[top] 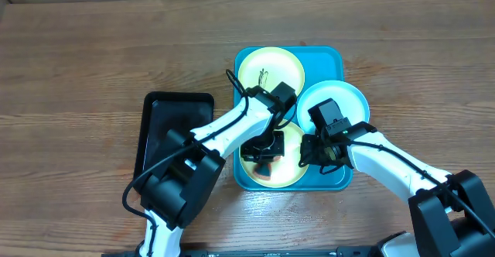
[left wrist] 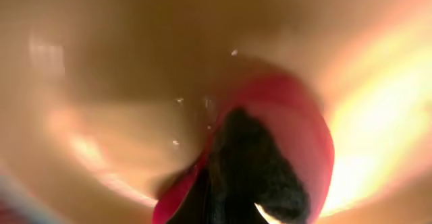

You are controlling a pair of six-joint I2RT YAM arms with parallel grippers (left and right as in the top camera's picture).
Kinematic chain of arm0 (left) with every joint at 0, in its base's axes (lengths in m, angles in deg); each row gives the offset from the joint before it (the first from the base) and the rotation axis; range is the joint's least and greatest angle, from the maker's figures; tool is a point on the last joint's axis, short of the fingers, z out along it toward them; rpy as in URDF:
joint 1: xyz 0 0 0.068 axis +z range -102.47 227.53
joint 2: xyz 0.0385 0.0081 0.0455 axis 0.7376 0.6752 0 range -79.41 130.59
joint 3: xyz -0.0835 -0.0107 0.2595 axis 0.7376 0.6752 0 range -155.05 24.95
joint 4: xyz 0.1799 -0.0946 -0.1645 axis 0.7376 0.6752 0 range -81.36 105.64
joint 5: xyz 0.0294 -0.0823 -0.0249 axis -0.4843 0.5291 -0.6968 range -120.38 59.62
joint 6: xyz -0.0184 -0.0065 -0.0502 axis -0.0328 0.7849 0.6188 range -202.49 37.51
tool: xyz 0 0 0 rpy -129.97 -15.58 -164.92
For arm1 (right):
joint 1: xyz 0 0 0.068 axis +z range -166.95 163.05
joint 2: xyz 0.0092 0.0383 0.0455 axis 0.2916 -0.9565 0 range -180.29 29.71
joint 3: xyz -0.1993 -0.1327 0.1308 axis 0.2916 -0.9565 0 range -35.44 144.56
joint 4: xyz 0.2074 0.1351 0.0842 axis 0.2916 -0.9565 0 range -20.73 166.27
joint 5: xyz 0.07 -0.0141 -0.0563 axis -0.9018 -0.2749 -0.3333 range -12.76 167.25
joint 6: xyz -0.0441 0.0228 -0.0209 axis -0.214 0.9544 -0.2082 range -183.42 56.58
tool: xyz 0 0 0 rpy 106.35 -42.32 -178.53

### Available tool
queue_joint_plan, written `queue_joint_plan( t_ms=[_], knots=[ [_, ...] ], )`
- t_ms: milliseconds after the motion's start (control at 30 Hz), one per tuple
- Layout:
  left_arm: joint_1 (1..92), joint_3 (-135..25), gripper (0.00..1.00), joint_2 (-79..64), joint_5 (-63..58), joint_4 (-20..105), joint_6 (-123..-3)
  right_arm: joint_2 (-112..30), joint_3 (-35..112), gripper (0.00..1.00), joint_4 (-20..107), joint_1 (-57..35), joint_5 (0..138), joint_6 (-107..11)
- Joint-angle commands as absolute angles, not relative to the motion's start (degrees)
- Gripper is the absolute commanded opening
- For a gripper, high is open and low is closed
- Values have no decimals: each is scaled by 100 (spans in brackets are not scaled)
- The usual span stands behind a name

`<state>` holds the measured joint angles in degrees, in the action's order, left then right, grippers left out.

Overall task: Clean dirty plates on tray and stack at the side
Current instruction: 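Scrub the front yellow plate's smear with the sponge in left gripper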

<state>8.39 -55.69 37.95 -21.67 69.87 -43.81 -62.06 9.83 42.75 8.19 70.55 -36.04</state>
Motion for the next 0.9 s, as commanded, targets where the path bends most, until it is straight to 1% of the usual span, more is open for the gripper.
queue_joint_plan(
  t_ms=[0,100,267,367,467,600,700,867],
  knots=[
    [905,-5563,4,3838,-4388,7311,-4169,-6418,843,4,4192,771,7568,-3615],
    [918,-5629,4,3838,-4965,7381,-4180,-6418,843,4,4190,771,7568,-3615],
    [935,-5810,4,3838,-4891,7319,-4231,-6418,843,4,4190,771,7568,-3615],
    [935,-5812,4,3840,-4102,6880,-4368,-6418,843,4,4190,771,7570,-3615],
    [922,-5712,4,3843,-2524,6093,-4569,-6418,843,4,4179,771,7568,-3618],
    [828,-5550,4,3845,-1169,5269,-4563,-6418,843,4,4146,771,7568,-3615],
    [728,-5430,4,3845,-662,4841,-4563,-6418,843,4,4142,771,7570,-3618],
    [590,-5277,4,3845,-605,4758,-4521,-6418,843,4,4142,771,7568,-3615]
  ],
)
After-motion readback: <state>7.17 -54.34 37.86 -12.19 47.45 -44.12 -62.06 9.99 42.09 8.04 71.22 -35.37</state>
